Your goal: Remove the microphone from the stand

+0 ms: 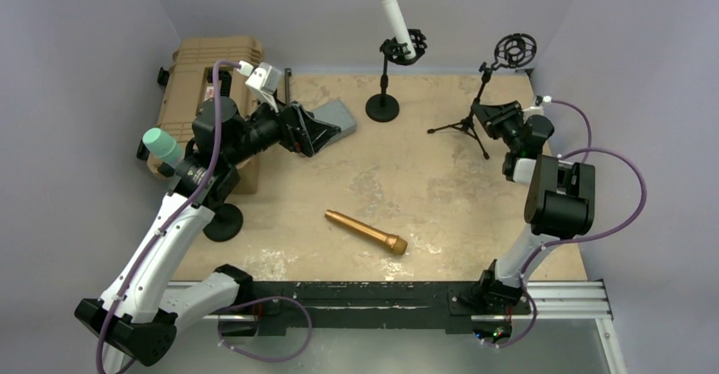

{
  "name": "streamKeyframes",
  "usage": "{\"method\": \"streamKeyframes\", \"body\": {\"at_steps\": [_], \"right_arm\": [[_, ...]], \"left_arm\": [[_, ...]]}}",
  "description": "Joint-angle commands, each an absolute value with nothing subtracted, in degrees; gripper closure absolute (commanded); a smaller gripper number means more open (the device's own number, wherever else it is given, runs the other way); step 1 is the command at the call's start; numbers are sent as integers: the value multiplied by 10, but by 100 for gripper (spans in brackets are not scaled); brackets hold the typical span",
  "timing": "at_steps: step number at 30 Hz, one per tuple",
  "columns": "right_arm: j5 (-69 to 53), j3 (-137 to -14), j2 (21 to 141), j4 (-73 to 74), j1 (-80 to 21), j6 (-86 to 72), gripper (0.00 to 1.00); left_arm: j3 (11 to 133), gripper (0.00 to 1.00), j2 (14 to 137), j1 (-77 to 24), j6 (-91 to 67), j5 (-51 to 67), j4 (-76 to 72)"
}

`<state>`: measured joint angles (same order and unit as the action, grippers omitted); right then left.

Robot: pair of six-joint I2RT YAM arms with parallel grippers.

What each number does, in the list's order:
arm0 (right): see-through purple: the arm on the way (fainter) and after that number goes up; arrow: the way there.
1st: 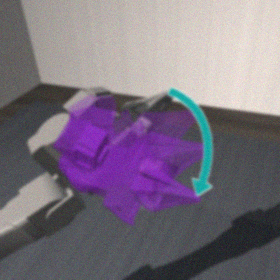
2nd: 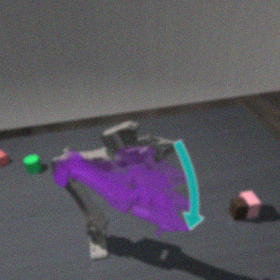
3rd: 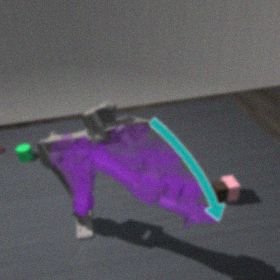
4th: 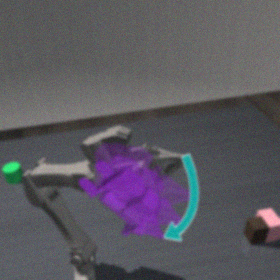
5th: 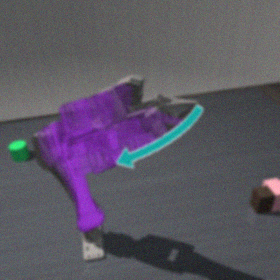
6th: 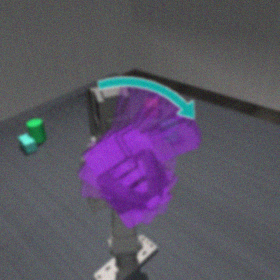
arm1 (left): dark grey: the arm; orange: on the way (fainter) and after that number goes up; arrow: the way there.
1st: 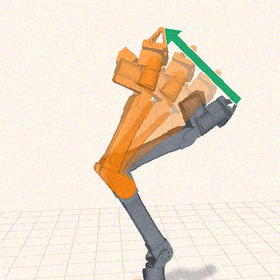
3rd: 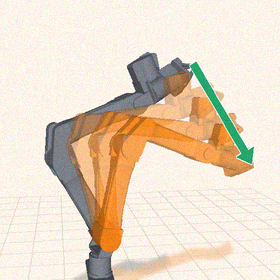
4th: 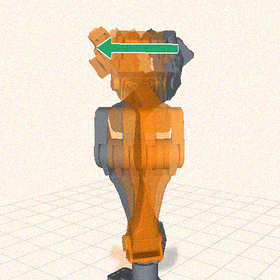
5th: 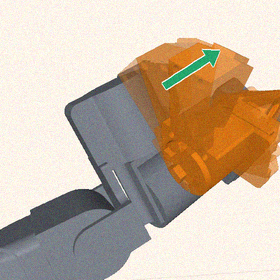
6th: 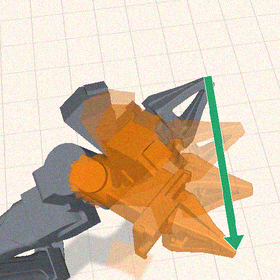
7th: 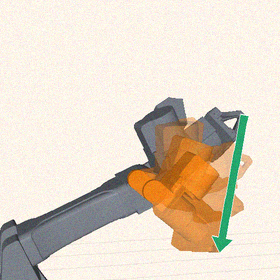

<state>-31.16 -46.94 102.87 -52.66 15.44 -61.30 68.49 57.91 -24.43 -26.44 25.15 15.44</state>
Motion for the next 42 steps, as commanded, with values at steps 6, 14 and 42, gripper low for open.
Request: {"method": "streamKeyframes", "body": {"at_steps": [6, 14, 42], "right_arm": [[-276, -529, 1010, -396, 157, -514, 100], [-216, -572, 983, -247, 155, -403, 100], [-191, -754, 875, -161, 6, -193, 32]], "left_arm": [[683, 0, 571, -246, -264, 255, 133], [683, 0, 573, -246, -266, 257, 133], [686, 0, 578, -246, -265, 261, 136]]}}
